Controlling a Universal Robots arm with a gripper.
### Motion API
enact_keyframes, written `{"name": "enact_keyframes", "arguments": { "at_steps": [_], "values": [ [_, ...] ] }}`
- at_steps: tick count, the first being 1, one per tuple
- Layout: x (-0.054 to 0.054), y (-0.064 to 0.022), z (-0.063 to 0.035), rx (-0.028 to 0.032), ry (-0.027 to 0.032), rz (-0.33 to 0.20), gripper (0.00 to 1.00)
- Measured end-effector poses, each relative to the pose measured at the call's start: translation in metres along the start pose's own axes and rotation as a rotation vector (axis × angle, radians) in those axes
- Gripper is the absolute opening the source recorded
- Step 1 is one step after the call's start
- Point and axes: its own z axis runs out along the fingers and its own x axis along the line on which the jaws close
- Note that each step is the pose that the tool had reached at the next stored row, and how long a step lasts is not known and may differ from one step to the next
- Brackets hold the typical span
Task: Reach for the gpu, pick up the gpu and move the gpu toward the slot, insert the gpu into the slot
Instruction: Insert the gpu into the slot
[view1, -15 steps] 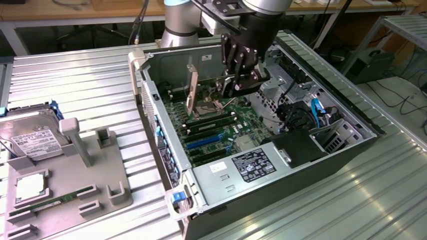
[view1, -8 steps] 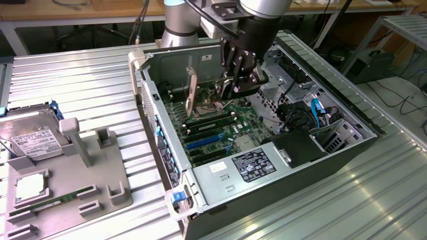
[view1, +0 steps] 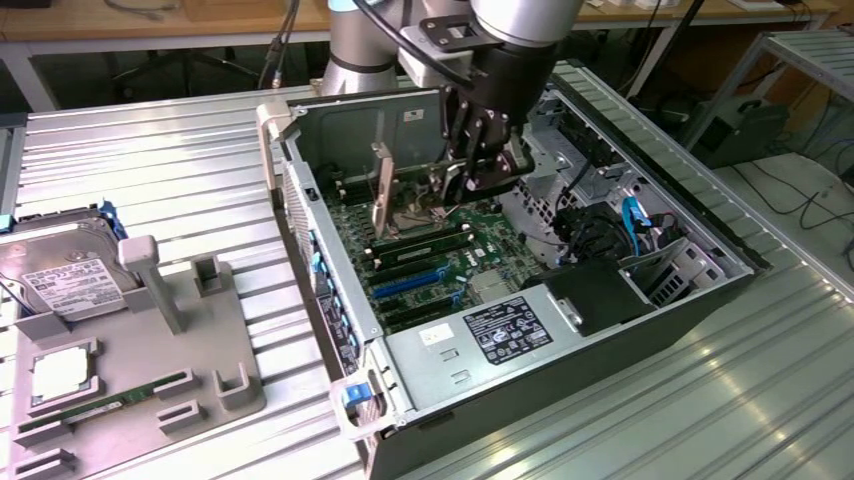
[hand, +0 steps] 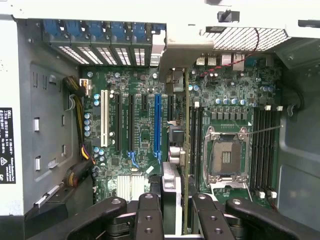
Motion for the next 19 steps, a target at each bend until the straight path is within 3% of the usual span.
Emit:
{"name": "enact_keyframes", "arguments": {
  "at_steps": [1, 2, 19],
  "values": [
    [0.0000, 0.0006, 0.0006, 0.0084, -0.0001, -0.001, 0.28],
    [0.0000, 0.0010, 0.0014, 0.0126, -0.0001, -0.001, 0.28],
    [0.0054, 0.0049, 0.0088, 0.0138, -0.0013, 0.005, 0.28]
  ]
}}
